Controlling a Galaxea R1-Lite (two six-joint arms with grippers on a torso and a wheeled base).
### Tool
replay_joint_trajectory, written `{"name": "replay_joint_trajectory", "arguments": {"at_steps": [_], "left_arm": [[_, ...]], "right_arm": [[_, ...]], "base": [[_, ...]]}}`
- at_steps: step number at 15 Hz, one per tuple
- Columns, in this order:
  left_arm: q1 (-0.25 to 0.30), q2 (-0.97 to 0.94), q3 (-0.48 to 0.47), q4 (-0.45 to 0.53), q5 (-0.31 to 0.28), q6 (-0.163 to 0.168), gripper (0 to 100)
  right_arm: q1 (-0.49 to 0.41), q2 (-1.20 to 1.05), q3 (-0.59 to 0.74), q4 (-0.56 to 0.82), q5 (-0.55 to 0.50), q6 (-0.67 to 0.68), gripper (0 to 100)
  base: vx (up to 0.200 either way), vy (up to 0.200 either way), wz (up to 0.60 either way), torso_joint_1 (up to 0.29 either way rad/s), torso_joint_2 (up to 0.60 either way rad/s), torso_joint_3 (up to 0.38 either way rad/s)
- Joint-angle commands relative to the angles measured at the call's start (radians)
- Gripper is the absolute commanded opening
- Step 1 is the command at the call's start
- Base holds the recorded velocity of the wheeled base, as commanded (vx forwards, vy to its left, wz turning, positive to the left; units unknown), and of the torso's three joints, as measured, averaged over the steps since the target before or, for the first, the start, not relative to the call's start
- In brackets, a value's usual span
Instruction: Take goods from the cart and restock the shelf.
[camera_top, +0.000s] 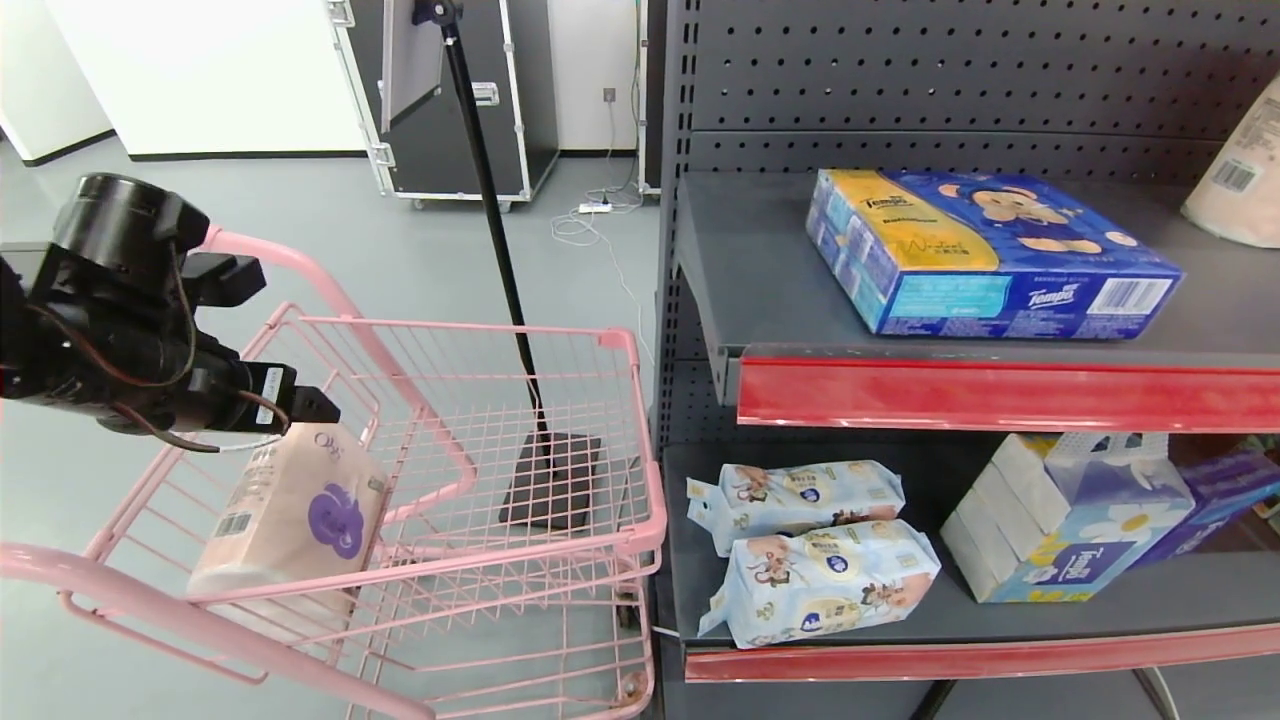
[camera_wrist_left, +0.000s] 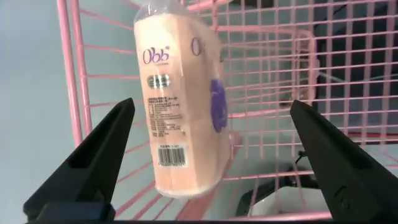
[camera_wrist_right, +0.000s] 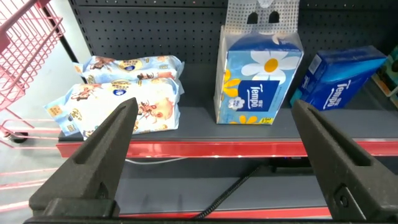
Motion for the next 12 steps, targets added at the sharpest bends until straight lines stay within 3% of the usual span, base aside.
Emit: {"name": "replay_joint_trajectory", "arguments": {"at_steps": [1, 12], "left_arm": [[0.015, 0.109, -0.022, 0.006, 0.011, 0.004, 100], [0.122, 0.25, -0.036, 0.008, 0.034, 0.05, 100]], "right_arm": [[0.0, 0.001, 0.0, 0.0, 0.0, -0.001, 100], [0.0, 0.001, 0.0, 0.0, 0.001, -0.002, 100]], "base": [[0.0, 0.0, 0.0, 0.0, 0.0, 0.0], [0.0, 0.0, 0.0, 0.0, 0.0, 0.0]]}}
